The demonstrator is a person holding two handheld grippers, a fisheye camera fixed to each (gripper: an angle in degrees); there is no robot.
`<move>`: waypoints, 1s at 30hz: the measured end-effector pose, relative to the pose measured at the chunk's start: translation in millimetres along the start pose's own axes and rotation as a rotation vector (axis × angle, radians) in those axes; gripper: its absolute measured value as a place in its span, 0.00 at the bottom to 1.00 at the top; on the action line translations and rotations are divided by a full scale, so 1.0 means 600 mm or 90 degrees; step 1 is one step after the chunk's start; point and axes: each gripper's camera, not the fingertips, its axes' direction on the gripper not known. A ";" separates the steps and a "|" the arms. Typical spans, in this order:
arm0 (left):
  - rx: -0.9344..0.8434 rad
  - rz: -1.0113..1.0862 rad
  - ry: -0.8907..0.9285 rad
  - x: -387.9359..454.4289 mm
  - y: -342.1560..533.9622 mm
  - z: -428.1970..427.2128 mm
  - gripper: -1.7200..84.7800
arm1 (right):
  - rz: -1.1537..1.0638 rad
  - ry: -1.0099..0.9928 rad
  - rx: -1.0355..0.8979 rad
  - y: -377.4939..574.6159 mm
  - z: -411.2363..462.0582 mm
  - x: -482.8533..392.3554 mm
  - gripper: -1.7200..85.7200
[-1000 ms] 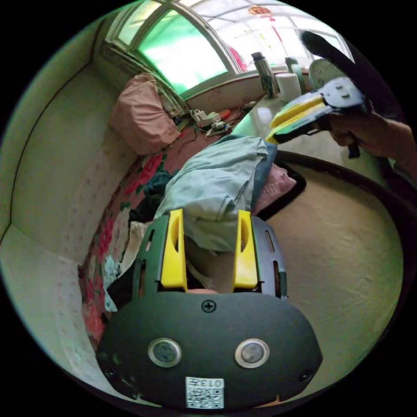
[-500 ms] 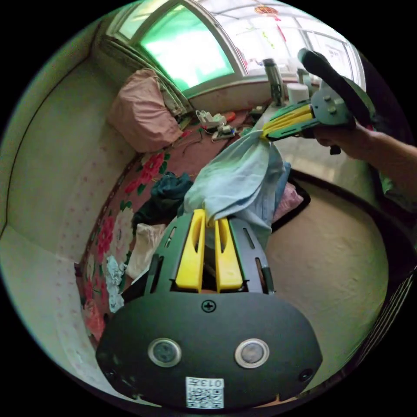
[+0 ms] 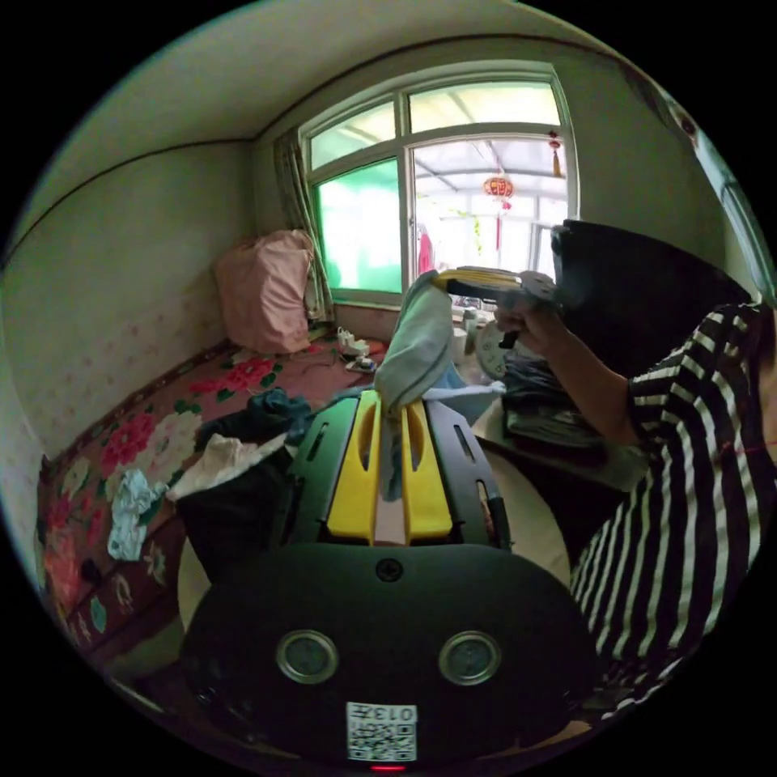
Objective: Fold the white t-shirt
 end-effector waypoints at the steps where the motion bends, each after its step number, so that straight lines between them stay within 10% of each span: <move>1: -0.015 -0.028 0.018 -0.006 0.043 -0.018 0.04 | 0.000 -0.019 -0.020 -0.001 0.001 -0.015 0.03; 9: -0.218 -0.428 0.180 -0.071 0.448 0.009 0.05 | 0.079 -0.284 -0.358 0.149 0.189 -0.269 0.04; 15: -0.211 -0.628 0.155 -0.151 0.657 0.002 0.05 | 0.163 -0.250 -0.468 0.220 0.286 -0.367 0.09; 20: -0.245 -0.570 -0.019 -0.191 0.687 -0.056 0.12 | 0.184 -0.137 -0.418 0.246 0.220 -0.368 0.13; 30: -0.322 -0.461 0.066 -0.193 0.694 0.072 0.18 | 0.308 -0.288 -0.608 0.398 0.207 -0.499 0.15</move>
